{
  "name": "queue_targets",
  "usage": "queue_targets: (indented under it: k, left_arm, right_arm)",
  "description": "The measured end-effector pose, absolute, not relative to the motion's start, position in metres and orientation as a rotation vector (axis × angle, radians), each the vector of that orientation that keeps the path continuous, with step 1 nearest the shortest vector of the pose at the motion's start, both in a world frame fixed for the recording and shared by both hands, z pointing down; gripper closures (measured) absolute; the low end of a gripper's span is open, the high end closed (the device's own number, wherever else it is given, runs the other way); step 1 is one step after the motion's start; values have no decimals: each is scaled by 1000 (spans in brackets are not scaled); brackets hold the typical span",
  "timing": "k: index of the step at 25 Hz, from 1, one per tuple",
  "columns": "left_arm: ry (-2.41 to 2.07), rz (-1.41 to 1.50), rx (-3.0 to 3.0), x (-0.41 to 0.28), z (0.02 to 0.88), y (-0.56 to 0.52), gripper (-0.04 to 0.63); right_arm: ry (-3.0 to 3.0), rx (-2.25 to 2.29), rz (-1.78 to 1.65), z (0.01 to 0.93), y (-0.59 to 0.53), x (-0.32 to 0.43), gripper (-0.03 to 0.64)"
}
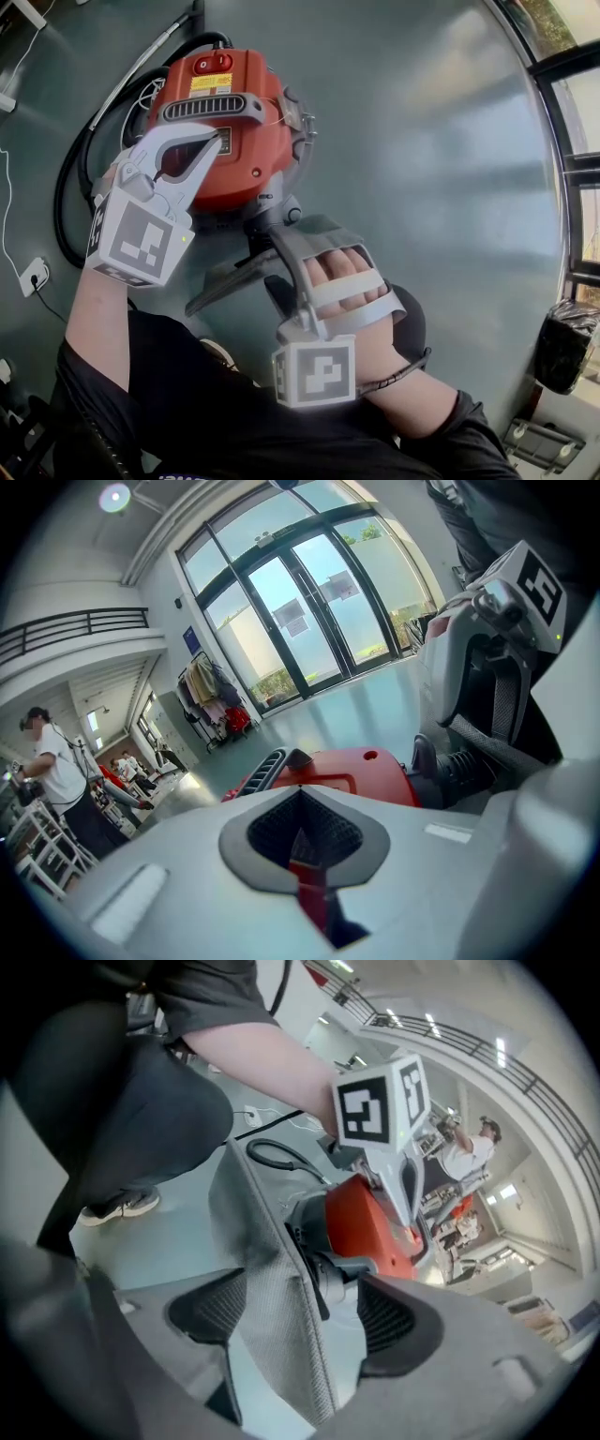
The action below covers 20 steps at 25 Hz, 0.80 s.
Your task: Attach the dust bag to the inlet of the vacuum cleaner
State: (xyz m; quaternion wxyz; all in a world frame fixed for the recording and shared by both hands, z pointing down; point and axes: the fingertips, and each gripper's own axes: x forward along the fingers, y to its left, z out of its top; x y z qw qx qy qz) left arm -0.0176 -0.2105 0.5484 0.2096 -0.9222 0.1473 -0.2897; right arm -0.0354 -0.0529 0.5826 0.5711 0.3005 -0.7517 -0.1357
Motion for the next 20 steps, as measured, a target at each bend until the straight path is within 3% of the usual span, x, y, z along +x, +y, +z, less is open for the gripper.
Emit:
queue_targets:
  k: [3,6,20]
  left_arm:
    - [404,-801,-2567,-16,547,-210,581]
    - [405,-802,-2567,-16,547,-209,581]
    - [410,-794,-2565,-16,547,-210,580]
  right_arm:
    - [-1745,606,-368,595,-53,-49,264]
    - [-1784,642,-244,609,-54,-48,356]
    - [-1894,858,-43,608,-59,-36,319]
